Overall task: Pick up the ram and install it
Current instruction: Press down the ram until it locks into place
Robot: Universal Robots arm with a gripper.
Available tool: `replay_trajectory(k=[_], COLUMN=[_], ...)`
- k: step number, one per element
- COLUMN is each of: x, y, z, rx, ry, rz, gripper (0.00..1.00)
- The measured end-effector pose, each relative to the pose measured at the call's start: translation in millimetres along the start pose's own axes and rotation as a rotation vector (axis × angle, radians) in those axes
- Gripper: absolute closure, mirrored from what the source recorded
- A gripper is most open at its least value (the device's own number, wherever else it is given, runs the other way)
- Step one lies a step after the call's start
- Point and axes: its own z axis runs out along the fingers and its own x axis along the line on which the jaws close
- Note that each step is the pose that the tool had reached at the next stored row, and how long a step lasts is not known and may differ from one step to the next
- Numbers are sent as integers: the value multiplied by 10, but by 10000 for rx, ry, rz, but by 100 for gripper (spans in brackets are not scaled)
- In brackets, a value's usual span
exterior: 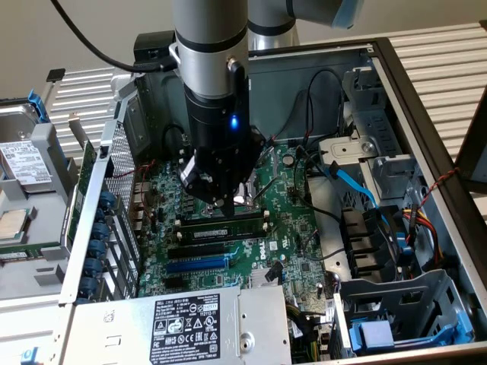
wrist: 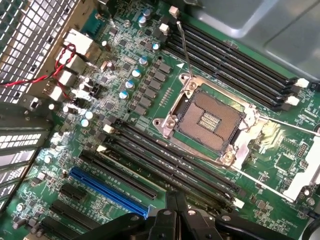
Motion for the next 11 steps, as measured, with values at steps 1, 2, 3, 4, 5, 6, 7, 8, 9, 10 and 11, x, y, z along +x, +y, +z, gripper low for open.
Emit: replay_trajectory(k=[1, 2, 3, 4, 5, 6, 7, 8, 9, 10, 11], x=[0, 0, 0, 0, 0, 0, 0, 0, 0, 0, 0], y=[0, 0, 0, 0, 0, 0, 0, 0, 0, 0, 0], z=[0, 0, 0, 0, 0, 0, 0, 0, 0, 0, 0], rx=[0, -1, -1, -1, -2, -2, -2, -3, -3, -3, -4], ry=[-4, -8, -12, -16, -20, -24, -27, -31, -36, -39, -42], rz=[136, 276, 419, 547, 688, 817, 954, 1082, 1209, 1332, 1455], gripper=[89, 89, 89, 89, 89, 89, 89, 89, 89, 89, 89])
